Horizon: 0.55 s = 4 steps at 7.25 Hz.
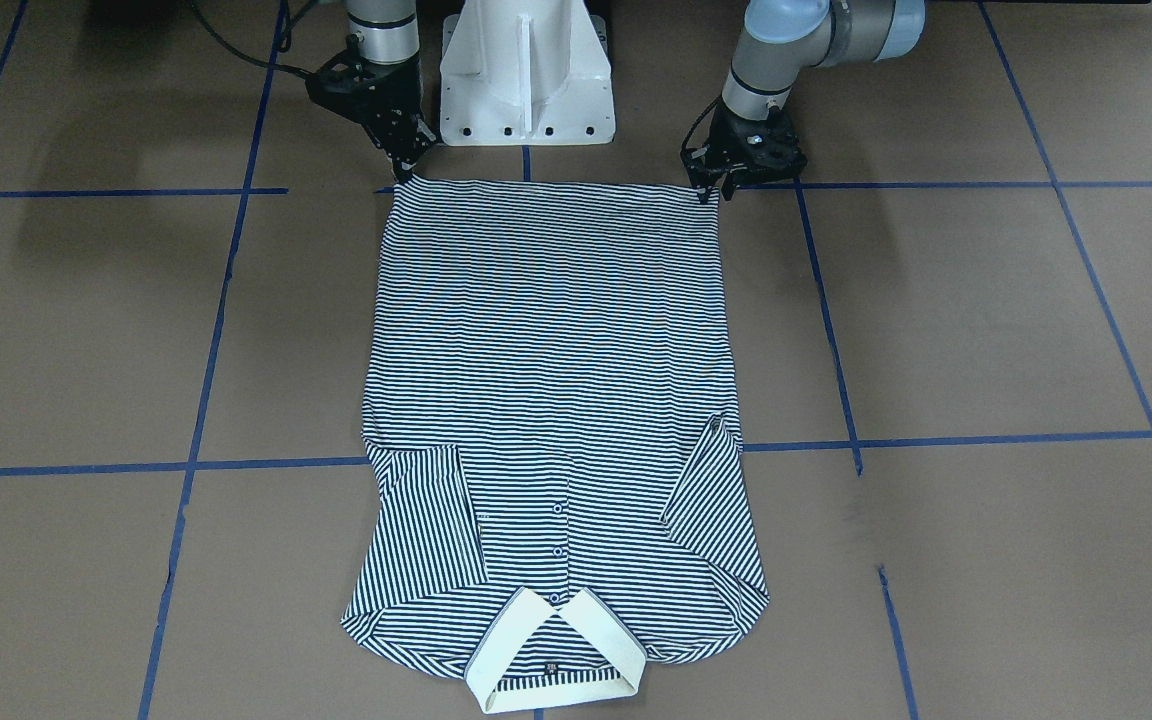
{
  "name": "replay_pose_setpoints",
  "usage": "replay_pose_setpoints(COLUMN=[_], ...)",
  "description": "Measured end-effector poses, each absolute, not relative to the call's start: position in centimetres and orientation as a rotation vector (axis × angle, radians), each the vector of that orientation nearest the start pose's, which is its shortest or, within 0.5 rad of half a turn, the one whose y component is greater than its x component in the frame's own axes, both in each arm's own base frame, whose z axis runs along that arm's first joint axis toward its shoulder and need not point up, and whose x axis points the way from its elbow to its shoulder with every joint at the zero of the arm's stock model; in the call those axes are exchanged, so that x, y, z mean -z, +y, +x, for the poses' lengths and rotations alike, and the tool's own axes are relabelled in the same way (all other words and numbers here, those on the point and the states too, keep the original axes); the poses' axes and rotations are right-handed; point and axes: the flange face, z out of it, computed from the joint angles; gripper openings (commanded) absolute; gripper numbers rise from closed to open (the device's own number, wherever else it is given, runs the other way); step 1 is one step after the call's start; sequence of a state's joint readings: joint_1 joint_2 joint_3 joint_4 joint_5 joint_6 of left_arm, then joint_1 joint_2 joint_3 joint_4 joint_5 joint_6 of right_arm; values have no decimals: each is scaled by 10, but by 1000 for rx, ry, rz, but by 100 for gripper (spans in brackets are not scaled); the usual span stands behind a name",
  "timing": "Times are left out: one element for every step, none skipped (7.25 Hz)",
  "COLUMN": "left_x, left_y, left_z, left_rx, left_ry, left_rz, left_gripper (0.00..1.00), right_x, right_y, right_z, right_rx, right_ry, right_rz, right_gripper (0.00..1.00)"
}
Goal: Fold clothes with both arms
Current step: 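Grasp the hem corners with the left and right grippers, then lift the hem with both grippers and fold it toward the collar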
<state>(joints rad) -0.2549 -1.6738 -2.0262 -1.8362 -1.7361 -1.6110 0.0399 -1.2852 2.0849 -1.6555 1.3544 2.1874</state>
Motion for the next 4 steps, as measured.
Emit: replay_pose_setpoints(left_x=[-370, -369, -363, -348], left_y=[-243, -240, -233, -223], left_z=[470, 472, 474, 471], left_rx=[215, 231, 248, 251], left_ry=[836, 839, 849, 876], left_rz=[-69, -79, -97, -112], left_gripper=[0, 0, 0, 0], right_x=[-297, -297, -296, -298], right_y=[-176, -176, -176, -174], right_z=[-525, -525, -523, -517], right_rx=[-703, -704, -706, -704], right_ry=[-758, -759, -761, -762], right_rz=[-4, -5, -5, -7], right_gripper=[0, 0, 0, 0])
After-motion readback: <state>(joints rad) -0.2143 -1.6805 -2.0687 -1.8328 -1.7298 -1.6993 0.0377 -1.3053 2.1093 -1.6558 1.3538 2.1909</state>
